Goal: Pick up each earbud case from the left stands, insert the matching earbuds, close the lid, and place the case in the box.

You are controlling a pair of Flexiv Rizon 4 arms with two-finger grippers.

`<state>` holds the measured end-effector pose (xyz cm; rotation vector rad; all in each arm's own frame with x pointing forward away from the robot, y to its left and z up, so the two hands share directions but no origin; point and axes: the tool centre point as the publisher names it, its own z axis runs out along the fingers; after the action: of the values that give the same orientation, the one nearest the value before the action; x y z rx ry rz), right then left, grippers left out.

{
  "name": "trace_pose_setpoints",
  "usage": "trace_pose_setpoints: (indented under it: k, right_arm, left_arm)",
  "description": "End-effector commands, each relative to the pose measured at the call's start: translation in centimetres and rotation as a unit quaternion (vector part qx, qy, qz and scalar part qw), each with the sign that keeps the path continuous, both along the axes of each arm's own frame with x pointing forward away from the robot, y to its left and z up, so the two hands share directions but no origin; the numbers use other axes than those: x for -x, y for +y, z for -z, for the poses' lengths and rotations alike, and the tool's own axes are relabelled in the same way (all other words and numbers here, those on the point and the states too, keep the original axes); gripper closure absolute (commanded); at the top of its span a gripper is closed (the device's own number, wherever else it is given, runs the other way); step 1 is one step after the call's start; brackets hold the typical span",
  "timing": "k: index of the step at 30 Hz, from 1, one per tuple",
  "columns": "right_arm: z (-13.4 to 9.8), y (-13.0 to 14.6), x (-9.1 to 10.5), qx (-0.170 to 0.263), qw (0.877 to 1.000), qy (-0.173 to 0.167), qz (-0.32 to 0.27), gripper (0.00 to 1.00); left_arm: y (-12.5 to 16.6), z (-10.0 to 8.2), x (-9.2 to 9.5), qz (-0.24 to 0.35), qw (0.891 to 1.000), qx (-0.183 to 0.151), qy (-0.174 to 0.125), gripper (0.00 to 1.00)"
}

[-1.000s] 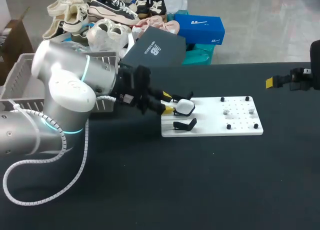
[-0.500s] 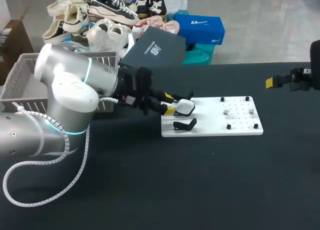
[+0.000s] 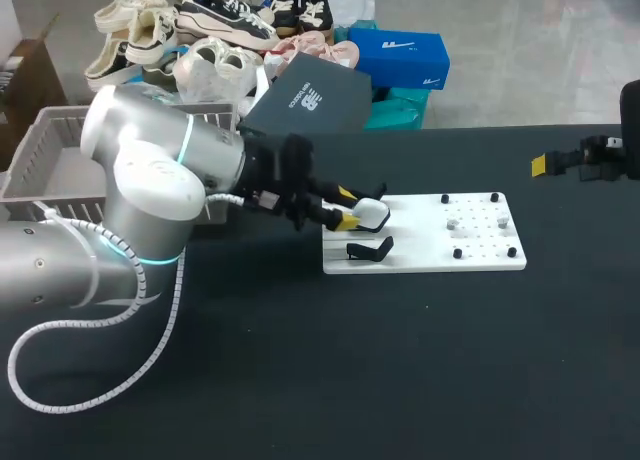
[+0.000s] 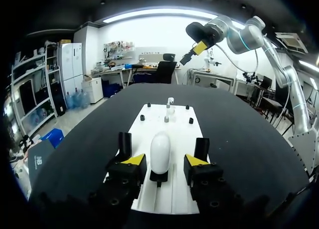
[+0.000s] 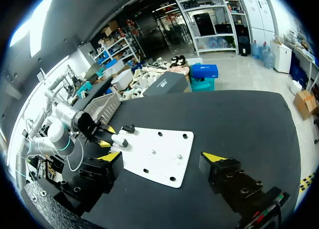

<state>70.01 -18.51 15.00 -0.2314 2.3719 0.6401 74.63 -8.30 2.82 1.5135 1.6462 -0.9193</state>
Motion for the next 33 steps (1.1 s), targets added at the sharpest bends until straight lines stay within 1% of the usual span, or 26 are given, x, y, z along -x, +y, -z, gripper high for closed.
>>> trace_pose_setpoints:
  k: [1,14,24,28,33]
  right_arm:
    - [0.0,-0.1,0.0,-0.001,1.000,0.000,-0.002,0.00]
    - [0.0,-0.1,0.0,-0.001,1.000,0.000,-0.002,0.00]
    - [0.0,-0.1,0.0,-0.001,1.000,0.000,-0.002,0.00]
    - [0.0,-0.1,0.0,-0.001,1.000,0.000,-0.002,0.00]
    - [0.0,-0.1,0.0,-0.001,1.000,0.000,-0.002,0.00]
  left_arm:
    - [-0.5,0.5,-0.6,0.004,1.000,-0.002,0.002,0.50]
    - [-1.0,1.0,-1.3,0.006,1.000,-0.004,0.006,0.51]
    - [-1.5,1.0,-1.2,0.015,1.000,-0.001,0.007,0.55]
    - [-1.7,1.1,-1.1,0.018,1.000,-0.001,0.006,0.59]
    - [-1.7,1.3,-1.0,0.019,1.000,-0.003,0.006,0.59]
